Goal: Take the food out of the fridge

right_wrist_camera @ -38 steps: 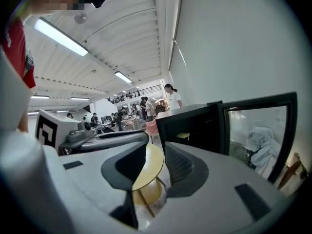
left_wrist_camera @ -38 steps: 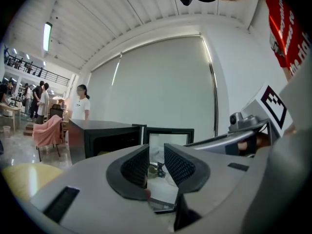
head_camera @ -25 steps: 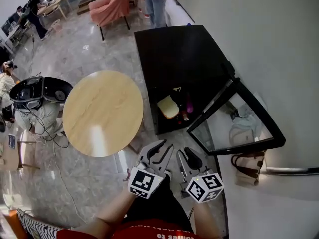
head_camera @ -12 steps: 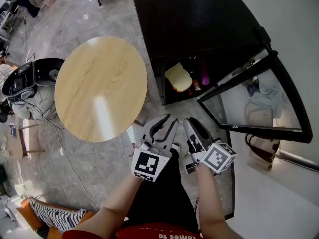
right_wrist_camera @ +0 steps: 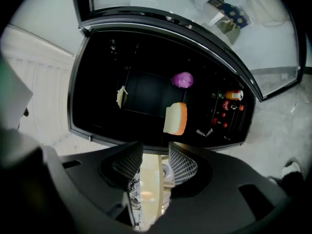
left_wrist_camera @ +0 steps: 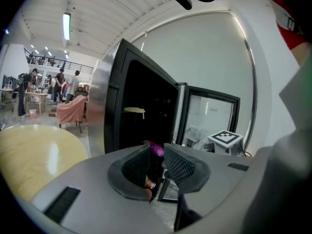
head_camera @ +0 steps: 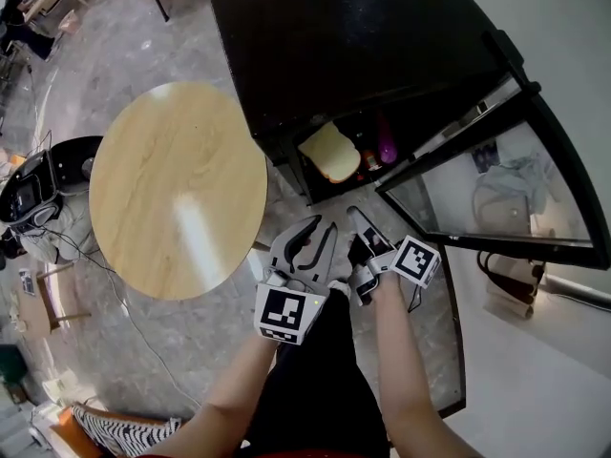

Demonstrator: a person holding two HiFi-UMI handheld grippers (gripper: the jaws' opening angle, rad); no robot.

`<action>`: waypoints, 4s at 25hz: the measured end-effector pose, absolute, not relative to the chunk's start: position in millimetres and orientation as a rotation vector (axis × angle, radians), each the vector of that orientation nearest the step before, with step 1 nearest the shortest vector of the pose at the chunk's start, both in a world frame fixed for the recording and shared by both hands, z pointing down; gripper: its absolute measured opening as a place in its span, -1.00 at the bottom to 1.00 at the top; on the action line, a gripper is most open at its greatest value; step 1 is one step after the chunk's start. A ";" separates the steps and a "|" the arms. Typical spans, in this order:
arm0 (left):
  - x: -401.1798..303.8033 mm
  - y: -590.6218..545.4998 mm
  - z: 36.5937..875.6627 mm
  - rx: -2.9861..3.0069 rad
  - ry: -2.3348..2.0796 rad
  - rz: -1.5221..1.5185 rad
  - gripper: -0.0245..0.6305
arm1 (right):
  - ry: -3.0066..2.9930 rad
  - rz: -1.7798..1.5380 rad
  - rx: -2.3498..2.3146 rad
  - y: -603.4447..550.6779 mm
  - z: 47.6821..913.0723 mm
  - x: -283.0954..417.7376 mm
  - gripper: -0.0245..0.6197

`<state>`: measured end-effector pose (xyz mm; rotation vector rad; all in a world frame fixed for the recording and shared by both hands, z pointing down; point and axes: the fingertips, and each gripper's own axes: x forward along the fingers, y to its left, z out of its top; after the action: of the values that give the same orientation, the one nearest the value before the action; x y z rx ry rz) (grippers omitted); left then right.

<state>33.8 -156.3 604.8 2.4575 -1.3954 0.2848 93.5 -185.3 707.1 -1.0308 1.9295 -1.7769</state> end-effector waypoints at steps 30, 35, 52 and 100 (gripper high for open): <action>40.7 -149.4 664.5 2.372 -1.324 0.426 -0.69 | 1.681 -1.891 -1.012 -281.3 799.0 77.0 -0.44; 38.1 -152.3 668.1 2.367 -1.320 0.434 -0.69 | 1.638 -1.875 -0.938 -281.8 792.2 74.1 -0.61; 41.1 -151.6 641.0 2.378 -1.308 0.358 -0.69 | 1.635 -1.819 -0.830 -246.3 758.2 78.8 -0.64; -98.8 -11.7 519.6 2.221 -1.481 0.157 -0.69 | 1.788 -1.908 -0.297 -89.3 554.7 -56.6 -0.64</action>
<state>-98.8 -11.7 519.6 2.2209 -1.4814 0.1571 -56.6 -89.3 554.7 -0.2972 1.7876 -1.9080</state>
